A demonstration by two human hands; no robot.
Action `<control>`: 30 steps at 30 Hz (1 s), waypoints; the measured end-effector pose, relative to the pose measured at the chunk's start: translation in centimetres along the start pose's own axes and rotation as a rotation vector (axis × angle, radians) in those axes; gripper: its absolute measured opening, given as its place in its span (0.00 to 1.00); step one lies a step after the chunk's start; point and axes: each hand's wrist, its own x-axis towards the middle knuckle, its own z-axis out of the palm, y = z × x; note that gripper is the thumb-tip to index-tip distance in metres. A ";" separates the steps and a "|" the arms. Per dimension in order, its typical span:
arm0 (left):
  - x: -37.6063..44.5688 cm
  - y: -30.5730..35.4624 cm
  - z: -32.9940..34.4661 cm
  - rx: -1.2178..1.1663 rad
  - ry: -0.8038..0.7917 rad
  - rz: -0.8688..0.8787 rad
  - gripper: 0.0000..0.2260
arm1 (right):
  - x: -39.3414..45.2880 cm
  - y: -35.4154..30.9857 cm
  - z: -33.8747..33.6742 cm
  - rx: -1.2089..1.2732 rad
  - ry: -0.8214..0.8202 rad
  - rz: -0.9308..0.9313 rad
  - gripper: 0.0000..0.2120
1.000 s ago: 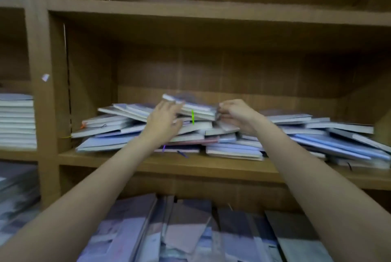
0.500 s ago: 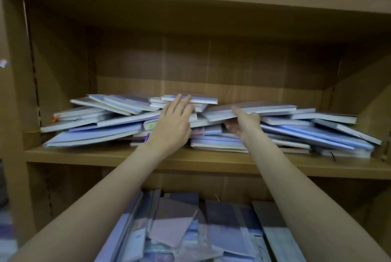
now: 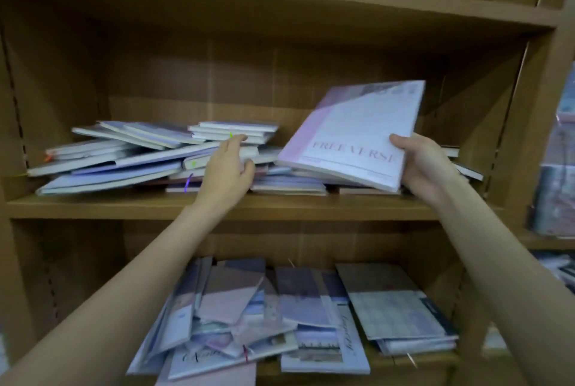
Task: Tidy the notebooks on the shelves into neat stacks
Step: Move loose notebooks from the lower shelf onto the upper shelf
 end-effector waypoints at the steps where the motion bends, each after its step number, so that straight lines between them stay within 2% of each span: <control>1: -1.6 1.1 0.0 -0.219 -0.002 -0.057 0.17 | -1.4 0.9 -1.2 0.024 -0.042 0.039 0.14; 4: -7.9 4.0 0.9 -0.975 -0.163 -0.334 0.12 | -5.6 5.4 -4.7 0.027 -0.118 0.166 0.15; 5: -10.2 4.3 1.7 -1.125 -0.245 -0.438 0.13 | -7.0 7.1 -5.6 0.002 -0.159 0.210 0.17; 8: -17.8 2.5 5.5 -1.114 -0.411 -0.598 0.20 | -10.0 12.2 -8.7 -0.038 -0.298 0.412 0.36; 9: -20.3 1.5 6.7 -1.094 -0.475 -0.667 0.20 | -10.8 13.8 -9.8 -0.042 -0.317 0.492 0.38; 12: -25.3 -0.6 9.8 -0.976 -0.665 -0.913 0.15 | -12.8 18.2 -11.8 -0.109 -0.271 0.756 0.28; 15: -25.6 -1.3 12.6 -0.868 -0.682 -1.030 0.09 | -13.7 22.3 -13.2 -0.230 -0.074 0.830 0.16; 19: -21.9 0.0 15.7 -0.886 -0.714 -0.980 0.09 | -12.3 23.9 -14.8 -0.225 0.170 0.786 0.08; 22: -19.3 0.8 18.4 -0.948 -0.710 -0.974 0.10 | -8.9 22.7 -16.5 -0.347 0.294 0.624 0.08; 23: -18.7 0.6 19.4 -0.940 -0.708 -0.944 0.12 | -7.5 22.5 -17.5 -0.457 0.334 0.571 0.09; 24: -18.3 0.2 20.4 -0.849 -0.713 -0.855 0.13 | -6.0 22.5 -18.6 -0.662 0.350 0.526 0.11; 25: -17.9 -0.7 21.2 -0.662 -0.729 -0.706 0.15 | -4.5 22.7 -19.6 -0.960 0.349 0.504 0.13; 27: -17.3 -3.1 22.3 -0.117 -0.791 -0.325 0.19 | -2.9 23.7 -19.7 -1.412 0.246 0.486 0.18; 29: -17.4 -5.3 22.5 0.334 -0.817 -0.002 0.22 | -2.7 26.0 -17.6 -1.459 0.032 0.482 0.24; 30: -17.5 -6.1 22.5 0.468 -0.841 0.080 0.22 | -3.2 27.3 -16.0 -1.424 -0.112 0.485 0.27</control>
